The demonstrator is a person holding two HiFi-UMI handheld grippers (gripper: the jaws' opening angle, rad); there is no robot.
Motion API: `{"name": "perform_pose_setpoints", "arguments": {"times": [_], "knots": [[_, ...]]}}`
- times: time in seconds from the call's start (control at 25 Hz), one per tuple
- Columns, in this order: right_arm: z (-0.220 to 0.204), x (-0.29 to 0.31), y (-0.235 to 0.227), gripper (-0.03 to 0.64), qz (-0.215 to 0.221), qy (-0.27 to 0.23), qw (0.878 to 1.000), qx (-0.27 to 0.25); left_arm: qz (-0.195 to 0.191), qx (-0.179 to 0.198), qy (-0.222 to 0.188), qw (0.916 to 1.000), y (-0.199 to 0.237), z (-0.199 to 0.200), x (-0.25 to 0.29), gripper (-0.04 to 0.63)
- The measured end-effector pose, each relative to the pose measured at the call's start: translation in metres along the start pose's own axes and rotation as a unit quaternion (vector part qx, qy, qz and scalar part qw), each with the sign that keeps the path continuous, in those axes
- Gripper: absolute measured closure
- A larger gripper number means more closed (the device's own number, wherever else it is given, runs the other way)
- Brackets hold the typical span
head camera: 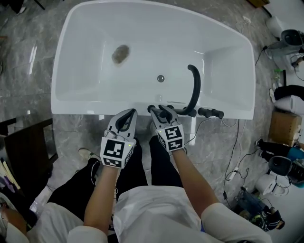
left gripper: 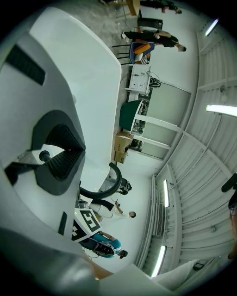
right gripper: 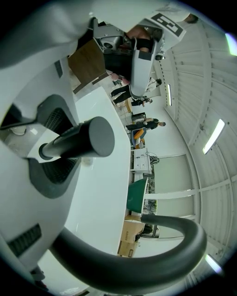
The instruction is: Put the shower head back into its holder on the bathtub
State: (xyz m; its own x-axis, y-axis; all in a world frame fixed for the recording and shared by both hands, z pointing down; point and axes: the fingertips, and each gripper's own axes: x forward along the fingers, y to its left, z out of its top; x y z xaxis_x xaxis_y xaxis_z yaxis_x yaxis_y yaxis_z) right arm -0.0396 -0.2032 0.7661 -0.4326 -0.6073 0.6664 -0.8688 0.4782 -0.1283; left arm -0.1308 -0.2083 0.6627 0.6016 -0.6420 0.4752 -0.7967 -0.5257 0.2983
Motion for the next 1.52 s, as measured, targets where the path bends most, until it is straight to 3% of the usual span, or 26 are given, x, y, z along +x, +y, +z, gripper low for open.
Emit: {"name": "perform_pose_setpoints", "arguments": {"times": [0.24,0.48,1.0,1.4,1.52], "knots": [[-0.001,0.0,0.005,0.463,0.007,0.004,1.0,-0.008,-0.002,0.003,0.005,1.0,-0.005,-0.001,-0.002,0.586],[-0.006,-0.005,0.014,0.416,0.029,0.017,0.999,-0.003,0.003,0.01,0.01,0.9999,-0.011,0.001,-0.007,0.586],[0.015,-0.056,0.02,0.413,0.052,0.01,0.998,-0.015,0.029,0.018,0.005,0.9994,-0.026,0.036,-0.031,0.586],[0.061,-0.111,0.026,0.579,0.075,-0.03,0.996,-0.038,0.033,0.031,-0.003,0.999,-0.062,0.069,-0.049,0.586],[0.086,-0.131,0.023,0.591,0.083,-0.056,0.994,-0.042,0.04,0.027,-0.01,0.9988,-0.067,0.079,-0.054,0.586]]}}
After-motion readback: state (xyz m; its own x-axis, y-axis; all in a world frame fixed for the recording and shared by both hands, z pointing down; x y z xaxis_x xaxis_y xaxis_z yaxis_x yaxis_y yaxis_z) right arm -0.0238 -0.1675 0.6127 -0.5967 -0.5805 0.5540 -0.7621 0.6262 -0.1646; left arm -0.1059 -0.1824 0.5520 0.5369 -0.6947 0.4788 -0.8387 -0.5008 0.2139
